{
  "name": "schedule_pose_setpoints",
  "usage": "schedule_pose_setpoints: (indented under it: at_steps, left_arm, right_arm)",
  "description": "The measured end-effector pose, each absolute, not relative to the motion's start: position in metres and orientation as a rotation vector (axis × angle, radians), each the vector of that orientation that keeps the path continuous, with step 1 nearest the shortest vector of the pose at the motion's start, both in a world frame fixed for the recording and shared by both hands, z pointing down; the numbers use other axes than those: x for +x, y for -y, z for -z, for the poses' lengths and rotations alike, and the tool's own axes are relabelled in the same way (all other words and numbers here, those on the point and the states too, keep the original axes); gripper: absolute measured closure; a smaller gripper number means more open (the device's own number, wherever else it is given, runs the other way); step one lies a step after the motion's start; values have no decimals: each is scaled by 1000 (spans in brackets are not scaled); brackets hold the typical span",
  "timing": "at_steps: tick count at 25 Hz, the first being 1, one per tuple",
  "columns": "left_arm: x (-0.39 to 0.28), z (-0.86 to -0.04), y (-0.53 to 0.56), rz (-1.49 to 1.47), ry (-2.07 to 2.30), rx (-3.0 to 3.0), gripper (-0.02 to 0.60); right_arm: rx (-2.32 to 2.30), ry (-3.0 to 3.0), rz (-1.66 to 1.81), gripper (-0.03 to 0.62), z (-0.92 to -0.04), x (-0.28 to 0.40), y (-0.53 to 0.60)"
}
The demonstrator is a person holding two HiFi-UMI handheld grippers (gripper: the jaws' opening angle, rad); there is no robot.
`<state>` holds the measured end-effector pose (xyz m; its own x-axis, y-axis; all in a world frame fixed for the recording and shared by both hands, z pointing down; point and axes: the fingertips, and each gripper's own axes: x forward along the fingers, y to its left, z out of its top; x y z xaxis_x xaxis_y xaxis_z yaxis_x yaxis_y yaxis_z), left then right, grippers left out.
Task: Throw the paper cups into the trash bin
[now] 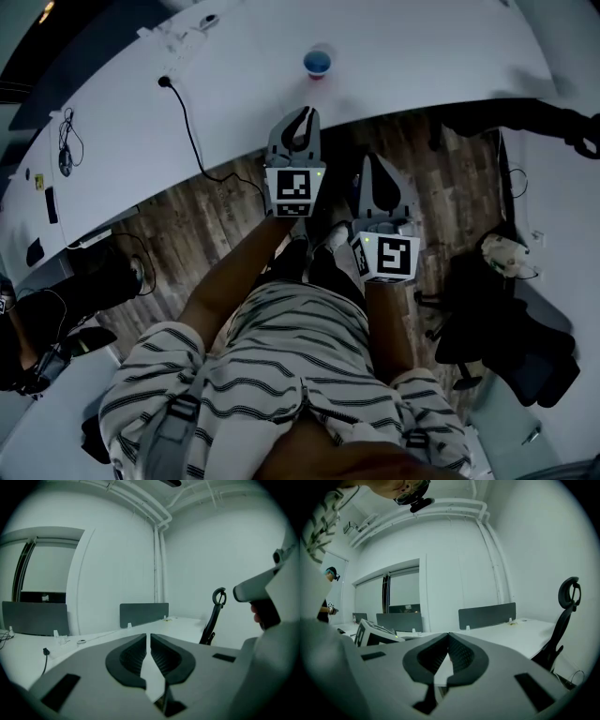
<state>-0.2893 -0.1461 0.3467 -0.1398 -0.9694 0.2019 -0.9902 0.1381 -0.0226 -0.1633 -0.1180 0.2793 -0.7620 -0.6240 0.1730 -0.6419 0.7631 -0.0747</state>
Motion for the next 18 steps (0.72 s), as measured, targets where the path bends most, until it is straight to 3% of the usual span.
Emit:
schedule_pose_setpoints:
  at_steps: [9,13,18]
  left_arm:
    - [-306,-395,172,-269,2247,1901,554]
    - [-310,-411,186,-279,2224,1893,482]
    - [-315,-429,200,-290,2207,1875,449]
  right_arm:
    - [1028,2787,-190,585,-294,-166,121]
    - [1026,2781,-187,585,-299,-168,123]
    - [1035,2764,-190,585,-306,-167,128]
